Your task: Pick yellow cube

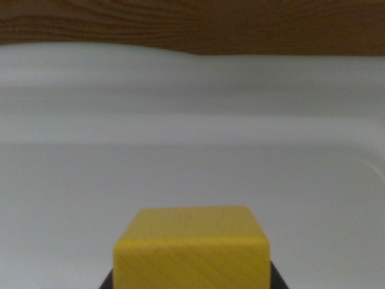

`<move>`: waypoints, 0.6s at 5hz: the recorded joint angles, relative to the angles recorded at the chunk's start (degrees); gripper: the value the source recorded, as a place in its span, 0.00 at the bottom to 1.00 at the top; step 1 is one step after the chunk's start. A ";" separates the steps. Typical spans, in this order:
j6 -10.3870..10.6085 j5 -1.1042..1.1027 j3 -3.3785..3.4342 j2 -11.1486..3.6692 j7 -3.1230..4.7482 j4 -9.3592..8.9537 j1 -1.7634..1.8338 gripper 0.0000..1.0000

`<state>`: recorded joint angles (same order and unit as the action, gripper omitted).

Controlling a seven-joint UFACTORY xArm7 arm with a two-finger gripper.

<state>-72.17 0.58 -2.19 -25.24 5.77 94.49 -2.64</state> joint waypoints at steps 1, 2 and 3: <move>-2.68 -0.03 -0.02 0.57 0.00 2.12 0.00 1.00; -2.68 -0.03 -0.02 0.57 0.00 2.12 0.00 1.00; -5.36 -0.05 -0.04 1.13 -0.01 4.24 -0.01 1.00</move>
<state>-77.53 0.53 -2.23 -24.12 5.77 98.73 -2.64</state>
